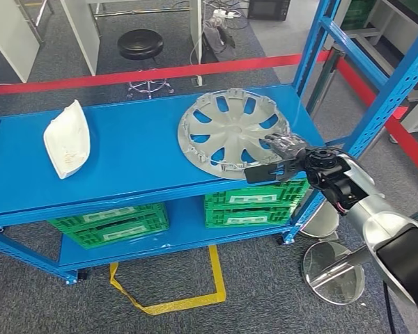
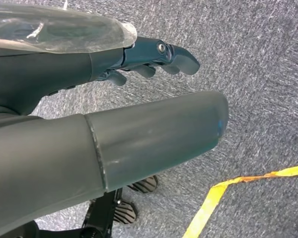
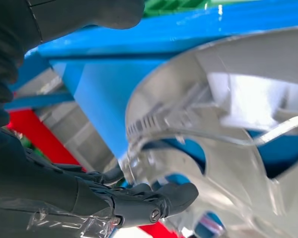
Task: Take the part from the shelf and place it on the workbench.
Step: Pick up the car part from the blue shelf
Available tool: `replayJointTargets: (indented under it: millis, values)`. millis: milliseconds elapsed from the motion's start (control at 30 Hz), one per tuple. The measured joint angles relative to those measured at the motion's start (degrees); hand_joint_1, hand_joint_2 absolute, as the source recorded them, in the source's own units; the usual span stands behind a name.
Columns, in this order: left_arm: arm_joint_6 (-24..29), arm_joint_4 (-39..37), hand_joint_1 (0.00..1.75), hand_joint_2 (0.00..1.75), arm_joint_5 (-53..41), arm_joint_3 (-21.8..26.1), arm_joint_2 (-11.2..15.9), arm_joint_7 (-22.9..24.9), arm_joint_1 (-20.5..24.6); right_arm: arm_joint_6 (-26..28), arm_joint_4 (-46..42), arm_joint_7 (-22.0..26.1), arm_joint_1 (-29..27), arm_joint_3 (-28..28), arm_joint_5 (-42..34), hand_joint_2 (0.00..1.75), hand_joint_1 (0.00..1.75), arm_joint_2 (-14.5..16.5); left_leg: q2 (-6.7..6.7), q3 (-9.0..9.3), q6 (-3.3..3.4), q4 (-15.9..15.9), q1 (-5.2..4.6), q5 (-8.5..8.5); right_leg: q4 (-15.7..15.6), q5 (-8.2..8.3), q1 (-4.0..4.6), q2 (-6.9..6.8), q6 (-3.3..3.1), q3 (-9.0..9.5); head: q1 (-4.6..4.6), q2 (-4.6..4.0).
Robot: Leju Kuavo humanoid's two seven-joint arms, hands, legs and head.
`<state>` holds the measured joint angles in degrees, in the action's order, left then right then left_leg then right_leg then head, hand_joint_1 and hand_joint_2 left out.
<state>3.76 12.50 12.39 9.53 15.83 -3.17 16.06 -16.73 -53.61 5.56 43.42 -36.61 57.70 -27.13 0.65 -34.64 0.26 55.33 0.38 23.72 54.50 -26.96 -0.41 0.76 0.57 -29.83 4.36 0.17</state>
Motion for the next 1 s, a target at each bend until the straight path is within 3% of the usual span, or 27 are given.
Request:
replayJointTargets:
  millis: [367, 1000]
  values:
    - [0.15, 0.00, 0.00, 0.00, 0.83, 0.00, -0.01, -0.30, -0.03, 1.13, 1.48, 4.15, 4.54, -4.56, 3.64, 1.75, 0.00, 4.97, -0.01, 0.03, 0.00, -0.02, 0.01, -0.01, 0.02, 0.00, 0.02, -0.01, 0.00, 0.02, 0.01, 0.00]
    - [0.15, 0.00, 0.00, 0.00, 0.88, 0.00, -0.01, -0.35, -0.05, 0.84, 4.51, 4.89, 6.33, -7.93, 2.57, 1.75, 0.00, 11.35, 0.02, 0.03, 0.00, -0.02, 0.01, -0.01, 0.01, -0.01, 0.01, -0.03, -0.01, 0.01, 0.01, 0.00]
